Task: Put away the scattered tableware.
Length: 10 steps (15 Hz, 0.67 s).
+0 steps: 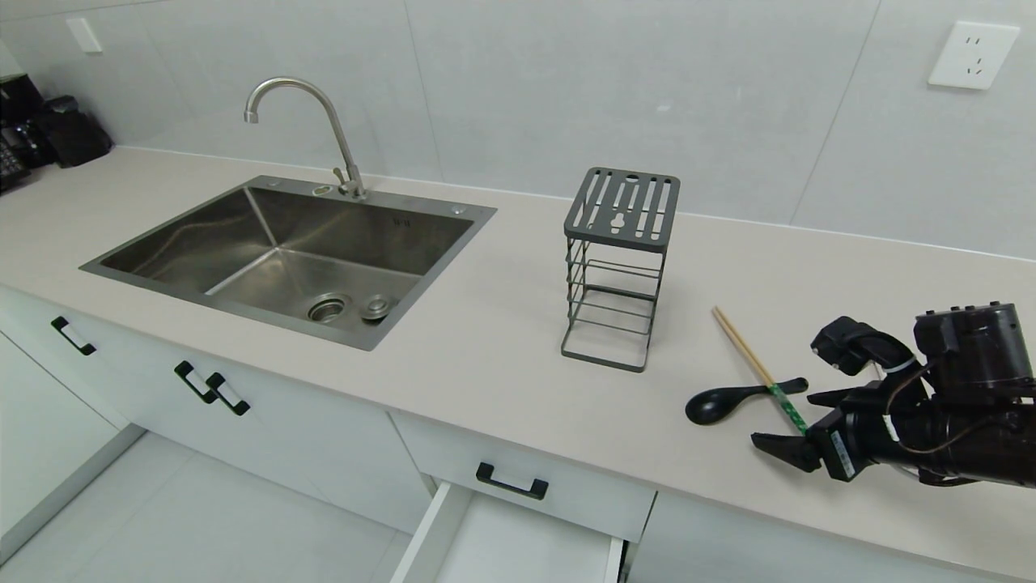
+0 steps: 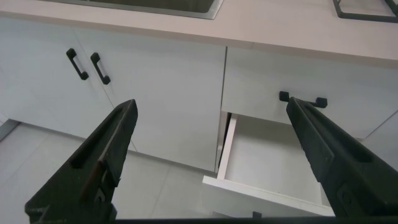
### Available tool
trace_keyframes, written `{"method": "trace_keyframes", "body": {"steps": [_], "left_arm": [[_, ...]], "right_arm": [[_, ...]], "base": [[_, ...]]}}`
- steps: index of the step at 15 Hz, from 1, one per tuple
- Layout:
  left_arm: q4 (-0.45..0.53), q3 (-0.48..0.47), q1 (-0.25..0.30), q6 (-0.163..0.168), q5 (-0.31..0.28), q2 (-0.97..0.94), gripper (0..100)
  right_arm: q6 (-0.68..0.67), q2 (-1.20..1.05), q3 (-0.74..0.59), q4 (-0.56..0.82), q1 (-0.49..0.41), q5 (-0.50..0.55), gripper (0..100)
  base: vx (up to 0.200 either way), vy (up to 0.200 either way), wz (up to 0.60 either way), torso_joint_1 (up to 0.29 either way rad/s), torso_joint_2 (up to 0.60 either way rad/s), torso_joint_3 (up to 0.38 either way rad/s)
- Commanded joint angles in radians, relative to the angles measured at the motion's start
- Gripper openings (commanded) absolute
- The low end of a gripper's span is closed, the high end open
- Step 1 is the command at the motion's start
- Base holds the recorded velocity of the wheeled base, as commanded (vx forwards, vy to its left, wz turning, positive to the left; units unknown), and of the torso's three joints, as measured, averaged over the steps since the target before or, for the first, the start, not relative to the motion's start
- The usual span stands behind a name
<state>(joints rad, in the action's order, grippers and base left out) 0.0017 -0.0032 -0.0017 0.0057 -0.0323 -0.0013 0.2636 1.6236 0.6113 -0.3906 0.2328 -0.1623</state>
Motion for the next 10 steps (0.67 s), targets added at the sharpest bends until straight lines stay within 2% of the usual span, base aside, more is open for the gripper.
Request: {"method": "trace_keyframes", "body": {"steps": [1, 10], "left_arm": [[0.0, 0.0, 0.0, 0.0, 0.002, 0.001, 100], [0.0, 0.0, 0.0, 0.0, 0.0, 0.001, 100]], "right_arm": [[0.0, 0.044, 0.028, -0.001, -0.003, 0.0, 100], [-0.001, 0.098, 0.065, -0.02, -0.016, 0.004, 100]], "base": [[0.0, 0.0, 0.0, 0.0, 0.0, 0.0], [0.0, 0.0, 0.0, 0.0, 0.0, 0.0]]}}
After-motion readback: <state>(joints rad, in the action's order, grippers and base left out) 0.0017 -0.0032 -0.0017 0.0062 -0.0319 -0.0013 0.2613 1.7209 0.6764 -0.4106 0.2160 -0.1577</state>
